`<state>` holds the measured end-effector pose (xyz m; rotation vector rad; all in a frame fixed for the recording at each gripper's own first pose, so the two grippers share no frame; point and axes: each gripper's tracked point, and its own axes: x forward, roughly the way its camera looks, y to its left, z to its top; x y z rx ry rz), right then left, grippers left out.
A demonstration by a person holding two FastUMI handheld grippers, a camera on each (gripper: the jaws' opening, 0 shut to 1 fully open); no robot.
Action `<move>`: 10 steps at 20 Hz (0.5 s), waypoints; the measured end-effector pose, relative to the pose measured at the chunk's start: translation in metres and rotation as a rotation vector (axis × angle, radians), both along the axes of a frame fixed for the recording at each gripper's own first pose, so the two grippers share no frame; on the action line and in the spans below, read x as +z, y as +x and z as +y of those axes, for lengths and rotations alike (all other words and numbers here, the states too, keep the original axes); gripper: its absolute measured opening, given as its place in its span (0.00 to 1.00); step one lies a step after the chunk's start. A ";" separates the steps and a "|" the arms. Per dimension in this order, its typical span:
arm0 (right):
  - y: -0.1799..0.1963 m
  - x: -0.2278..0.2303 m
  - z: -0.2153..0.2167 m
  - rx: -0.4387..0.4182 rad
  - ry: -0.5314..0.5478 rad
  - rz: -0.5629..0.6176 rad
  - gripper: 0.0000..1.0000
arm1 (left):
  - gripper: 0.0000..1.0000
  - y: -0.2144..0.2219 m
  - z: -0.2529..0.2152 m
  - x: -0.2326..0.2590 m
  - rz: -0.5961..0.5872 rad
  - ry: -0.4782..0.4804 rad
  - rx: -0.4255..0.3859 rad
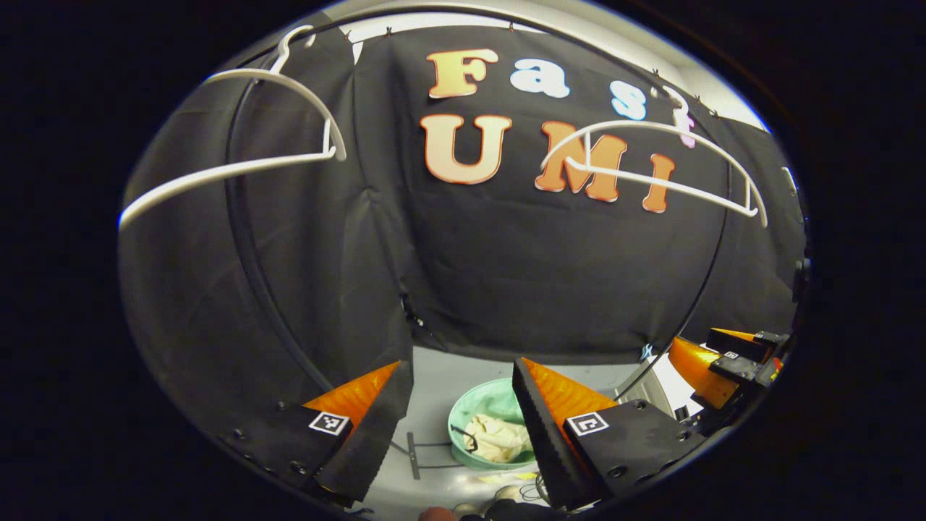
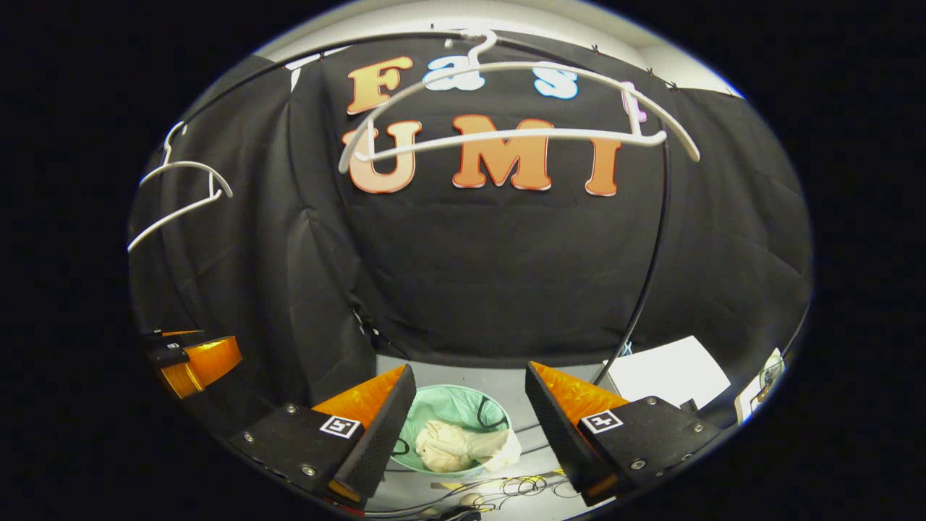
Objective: Grasp the clothes on the hanger with both hands and then place them into the laundry hamper below.
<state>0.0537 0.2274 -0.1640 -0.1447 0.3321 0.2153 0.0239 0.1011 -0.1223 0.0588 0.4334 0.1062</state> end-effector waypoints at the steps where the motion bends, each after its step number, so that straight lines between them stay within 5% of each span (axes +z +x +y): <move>1: -0.002 0.014 -0.002 -0.001 0.001 -0.029 0.95 | 0.94 0.002 -0.002 0.013 -0.025 -0.003 -0.009; 10: -0.028 0.123 -0.019 0.023 0.037 -0.203 0.95 | 0.93 -0.024 -0.034 0.128 -0.279 0.010 -0.034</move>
